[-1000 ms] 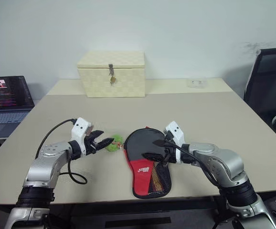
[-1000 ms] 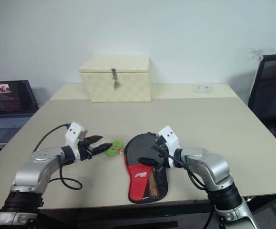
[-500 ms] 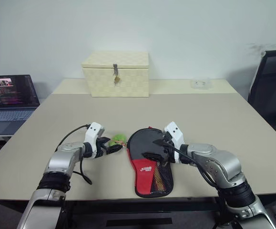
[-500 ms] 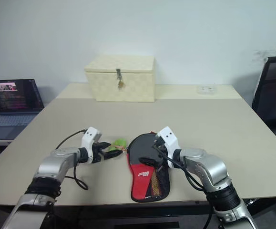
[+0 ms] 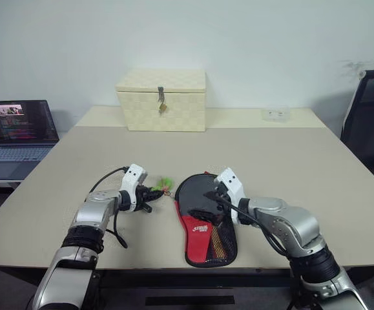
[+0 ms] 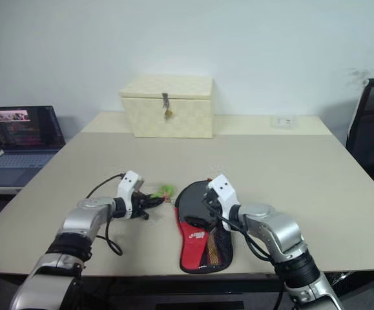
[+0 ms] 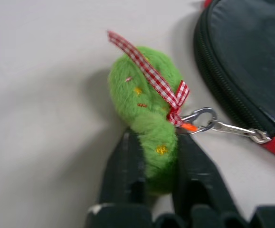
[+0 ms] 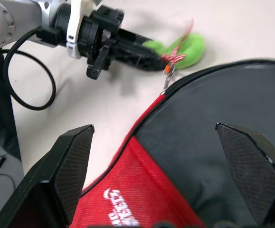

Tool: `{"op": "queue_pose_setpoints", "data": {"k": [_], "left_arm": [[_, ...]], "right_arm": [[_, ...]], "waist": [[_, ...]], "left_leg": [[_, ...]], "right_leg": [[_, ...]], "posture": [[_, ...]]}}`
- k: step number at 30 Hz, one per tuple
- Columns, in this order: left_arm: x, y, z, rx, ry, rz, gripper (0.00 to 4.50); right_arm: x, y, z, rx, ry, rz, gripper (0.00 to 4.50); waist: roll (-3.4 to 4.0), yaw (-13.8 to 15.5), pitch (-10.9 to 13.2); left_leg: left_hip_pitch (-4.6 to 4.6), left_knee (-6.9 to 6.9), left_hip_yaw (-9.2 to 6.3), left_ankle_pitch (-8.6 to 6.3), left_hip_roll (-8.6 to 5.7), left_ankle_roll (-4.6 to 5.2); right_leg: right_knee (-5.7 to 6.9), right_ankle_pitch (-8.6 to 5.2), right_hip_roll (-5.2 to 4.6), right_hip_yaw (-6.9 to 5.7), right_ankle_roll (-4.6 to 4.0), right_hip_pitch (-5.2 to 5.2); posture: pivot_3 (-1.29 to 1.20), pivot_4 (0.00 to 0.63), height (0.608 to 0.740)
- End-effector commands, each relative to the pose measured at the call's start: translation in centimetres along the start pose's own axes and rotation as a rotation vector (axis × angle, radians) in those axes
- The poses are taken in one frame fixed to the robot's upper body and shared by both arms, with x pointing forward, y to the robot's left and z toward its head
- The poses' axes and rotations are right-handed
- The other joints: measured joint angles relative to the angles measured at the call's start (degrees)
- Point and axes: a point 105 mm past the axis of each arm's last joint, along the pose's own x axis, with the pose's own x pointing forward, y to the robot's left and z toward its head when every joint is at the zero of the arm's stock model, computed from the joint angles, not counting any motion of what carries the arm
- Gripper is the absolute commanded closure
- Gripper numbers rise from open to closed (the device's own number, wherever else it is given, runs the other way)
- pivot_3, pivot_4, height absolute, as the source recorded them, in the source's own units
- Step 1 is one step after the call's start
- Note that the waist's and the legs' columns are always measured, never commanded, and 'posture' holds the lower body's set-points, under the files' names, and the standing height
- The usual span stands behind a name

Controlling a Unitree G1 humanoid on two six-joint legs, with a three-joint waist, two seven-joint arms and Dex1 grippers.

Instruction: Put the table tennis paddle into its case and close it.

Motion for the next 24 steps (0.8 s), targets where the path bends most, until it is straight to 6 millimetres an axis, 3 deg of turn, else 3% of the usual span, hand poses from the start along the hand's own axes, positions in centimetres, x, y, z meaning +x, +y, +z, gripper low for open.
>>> {"op": "queue_pose_setpoints", "data": {"k": [1,8,13,24], "left_arm": [[0.4,-0.4,-1.2,-0.013,0.03,-0.003,4.4],[0.9,0.8,-0.1,0.028,0.015,0.073,4.4],[2.2,1.3,2.0,0.076,-0.002,0.1,4.4],[4.5,1.8,8.0,0.306,-0.015,0.295,4.41]], "right_arm": [[1.4,-0.5,-0.7,-0.001,0.01,-0.021,0.0],[2.2,-2.4,-3.1,0.031,0.073,-0.101,0.0],[2.2,-2.4,-4.0,0.036,0.095,-0.107,0.0],[2.2,-1.8,-5.3,0.039,0.14,-0.106,0.0]], "waist": [[0.01,0.0,0.0],[-0.02,0.1,-0.3],[-0.03,0.2,-0.3],[-0.06,-0.1,-0.4]], "left_leg": [[0.02,0.0,0.01,0.0,0.0,0.0],[0.15,0.03,0.01,0.01,-0.02,0.0],[0.96,-0.01,-0.01,0.02,-0.14,0.0],[0.81,-0.05,0.18,0.04,-0.11,0.04]], "right_leg": [[0.01,0.0,0.0,0.01,0.0,0.01],[0.06,0.0,0.0,-0.01,0.02,0.14],[-0.12,-0.13,0.06,-0.07,0.35,1.04],[-0.22,-0.05,0.24,-0.01,0.5,0.89]], "posture": [[0.0,0.15,0.74],[0.0,0.15,0.74],[0.0,0.15,0.74],[0.0,0.15,0.74]]}}
